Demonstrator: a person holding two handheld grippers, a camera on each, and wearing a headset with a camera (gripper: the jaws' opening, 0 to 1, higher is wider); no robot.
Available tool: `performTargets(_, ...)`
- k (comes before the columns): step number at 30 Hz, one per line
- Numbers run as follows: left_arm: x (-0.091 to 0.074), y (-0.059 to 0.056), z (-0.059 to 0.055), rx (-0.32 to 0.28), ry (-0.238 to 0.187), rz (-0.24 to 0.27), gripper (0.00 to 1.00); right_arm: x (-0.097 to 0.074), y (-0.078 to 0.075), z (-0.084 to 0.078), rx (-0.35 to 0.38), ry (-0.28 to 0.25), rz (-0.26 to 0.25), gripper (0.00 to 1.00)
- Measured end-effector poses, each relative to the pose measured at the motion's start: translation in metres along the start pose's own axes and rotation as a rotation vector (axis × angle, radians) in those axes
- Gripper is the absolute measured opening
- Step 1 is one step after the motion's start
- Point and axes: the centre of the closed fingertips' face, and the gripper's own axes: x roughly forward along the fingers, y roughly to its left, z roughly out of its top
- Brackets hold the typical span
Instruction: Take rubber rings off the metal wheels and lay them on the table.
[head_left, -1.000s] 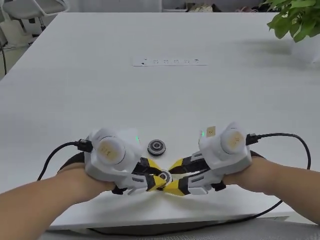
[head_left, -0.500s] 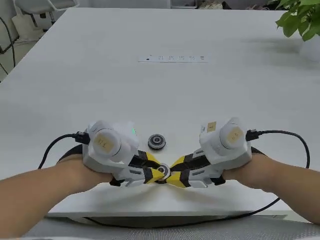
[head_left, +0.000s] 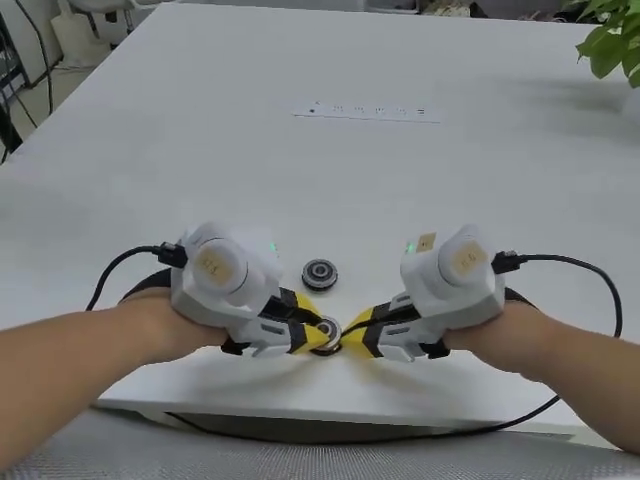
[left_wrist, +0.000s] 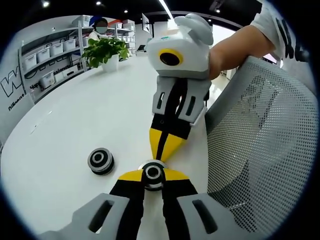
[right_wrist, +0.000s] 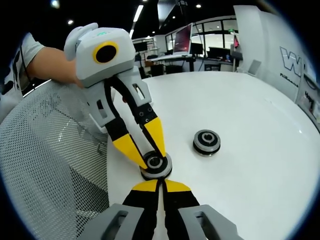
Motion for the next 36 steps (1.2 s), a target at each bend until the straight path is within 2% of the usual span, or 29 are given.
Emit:
performTargets(1, 0.0, 0.0, 0.0, 0.001, 0.0, 0.0, 0.08, -0.001, -0.001, 0.0, 0.047, -0.002, 0.001, 0.0)
performTargets(2, 0.0, 0.0, 0.0, 0.002, 0.0, 0.0, 0.08, -0.001, -0.005, 0.0, 0.051, -0.005, -0.012, 0.0)
performTargets(3, 0.0, 0.0, 0.0, 0.0, 0.0, 0.002, 0.08, -0.001, -0.003, 0.0, 0.097, -0.016, 0.003, 0.0)
performTargets(8, 0.001, 0.0, 0.0, 0.002, 0.002, 0.008, 0.08, -0.004, -0.006, 0.001, 0.135, -0.028, -0.001, 0.0)
performTargets(13, 0.0, -0.001, 0.001, 0.001, 0.007, 0.019, 0.08, -0.005, -0.007, 0.004, 0.216, -0.044, 0.001, 0.0)
performTargets(15, 0.0, -0.001, 0.0, 0.006, 0.011, 0.023, 0.08, -0.006, -0.007, 0.005, 0.244, -0.059, 0.009, 0.0)
performTargets(17, 0.0, -0.001, 0.0, 0.008, 0.014, 0.023, 0.08, -0.008, -0.005, 0.012, 0.285, -0.102, 0.025, 0.0)
performTargets(27, 0.001, -0.001, 0.001, 0.014, 0.012, 0.019, 0.08, -0.009, -0.002, 0.013, 0.294, -0.11, 0.027, 0.0)
performTargets(36, 0.001, -0.001, 0.001, 0.014, 0.009, 0.012, 0.08, -0.007, 0.001, 0.015, 0.262, -0.106, 0.027, 0.0)
